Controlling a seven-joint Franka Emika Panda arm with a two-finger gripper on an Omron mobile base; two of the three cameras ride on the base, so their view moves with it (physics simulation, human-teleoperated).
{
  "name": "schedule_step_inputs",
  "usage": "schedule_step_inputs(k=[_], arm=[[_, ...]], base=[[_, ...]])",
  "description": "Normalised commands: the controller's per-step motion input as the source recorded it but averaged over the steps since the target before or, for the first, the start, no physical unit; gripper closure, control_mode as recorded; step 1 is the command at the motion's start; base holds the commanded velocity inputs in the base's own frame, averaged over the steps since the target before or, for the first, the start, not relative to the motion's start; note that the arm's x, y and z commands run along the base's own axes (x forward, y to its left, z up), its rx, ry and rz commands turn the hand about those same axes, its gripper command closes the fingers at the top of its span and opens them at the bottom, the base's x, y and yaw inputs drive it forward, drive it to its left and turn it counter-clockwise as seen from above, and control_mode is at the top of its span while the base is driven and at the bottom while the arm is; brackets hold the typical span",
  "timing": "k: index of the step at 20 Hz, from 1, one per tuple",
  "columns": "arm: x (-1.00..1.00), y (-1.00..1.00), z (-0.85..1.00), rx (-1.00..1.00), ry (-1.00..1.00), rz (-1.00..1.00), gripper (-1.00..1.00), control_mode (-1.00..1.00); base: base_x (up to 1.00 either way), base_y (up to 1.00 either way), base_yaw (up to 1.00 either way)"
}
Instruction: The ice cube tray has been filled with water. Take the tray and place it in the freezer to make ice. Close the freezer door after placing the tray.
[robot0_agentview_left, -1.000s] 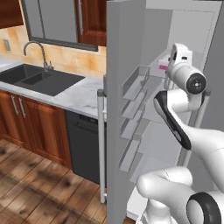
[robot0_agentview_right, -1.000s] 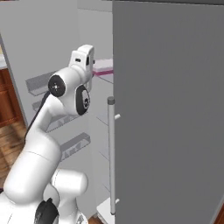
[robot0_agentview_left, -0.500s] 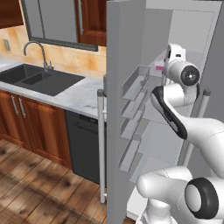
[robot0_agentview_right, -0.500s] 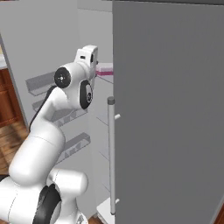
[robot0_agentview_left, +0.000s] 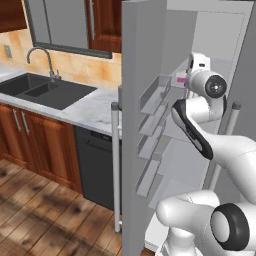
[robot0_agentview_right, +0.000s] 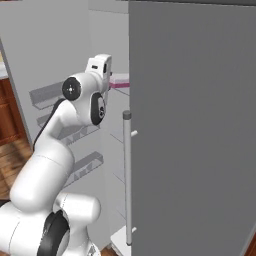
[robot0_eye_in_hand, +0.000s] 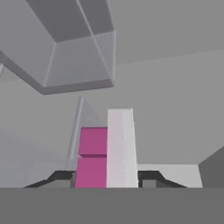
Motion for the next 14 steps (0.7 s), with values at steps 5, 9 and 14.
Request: schedule_step_inputs(k=[5,9,14], arm=[[0.16,-0.03,-0.21,0.00,0.08,0.00,1.00,-1.00],[0.29,-0.14,-0.15,0.00,0.14,0.00,1.00,-1.00],[0.45,-0.21,-0.21,0.00,0.17,0.00,1.00,-1.00]], base=[[0.00,0.00,0.00],[0.00,0.00,0.00],[0.00,0.00,0.00]])
